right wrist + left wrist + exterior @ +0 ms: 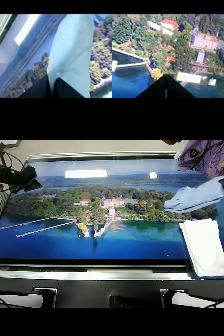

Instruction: Fold the clothes and pants, and hang the long-sleeved shirts on hangers.

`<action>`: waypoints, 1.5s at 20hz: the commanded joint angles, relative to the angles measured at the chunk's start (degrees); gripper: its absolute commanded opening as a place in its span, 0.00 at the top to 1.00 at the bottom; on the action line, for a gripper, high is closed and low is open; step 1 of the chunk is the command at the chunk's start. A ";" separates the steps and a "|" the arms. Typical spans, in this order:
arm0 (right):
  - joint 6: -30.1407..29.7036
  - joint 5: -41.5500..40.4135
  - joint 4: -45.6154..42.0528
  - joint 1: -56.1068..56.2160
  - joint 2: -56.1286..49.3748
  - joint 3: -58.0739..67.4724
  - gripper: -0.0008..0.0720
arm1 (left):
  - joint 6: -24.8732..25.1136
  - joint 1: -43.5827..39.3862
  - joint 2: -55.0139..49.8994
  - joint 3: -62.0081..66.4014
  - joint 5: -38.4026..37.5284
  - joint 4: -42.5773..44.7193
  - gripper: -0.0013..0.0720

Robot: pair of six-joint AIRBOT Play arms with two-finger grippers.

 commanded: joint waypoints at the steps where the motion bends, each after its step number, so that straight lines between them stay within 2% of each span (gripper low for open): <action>1: 8.09 3.30 -8.41 -0.83 3.32 0.07 0.95 | 0.00 0.04 -0.02 -0.02 0.00 -0.15 0.96; 6: 15.26 9.27 -17.62 -0.83 8.31 0.04 0.95 | 0.00 0.04 -0.02 -0.02 0.00 -0.15 0.96; 11: 17.62 17.42 -24.17 -0.83 9.99 0.04 0.95 | 0.00 0.04 -0.02 -0.02 0.00 -0.13 0.96; 15: 17.92 25.27 -29.24 -0.83 10.21 0.04 0.95 | 0.00 0.04 -0.02 -0.02 0.00 -0.15 0.96; 20: 14.49 31.85 -36.41 -0.83 12.83 -2.27 0.95 | 0.00 0.04 -0.02 -0.02 0.02 -0.15 0.96; 25: 13.64 31.10 -44.78 -0.85 19.87 -17.42 0.95 | -0.02 0.04 -0.02 -0.02 0.00 -0.15 0.96; 30: 16.04 28.87 -49.81 -0.85 22.64 -29.03 0.95 | 0.00 0.04 -0.02 -0.02 0.00 -0.15 0.96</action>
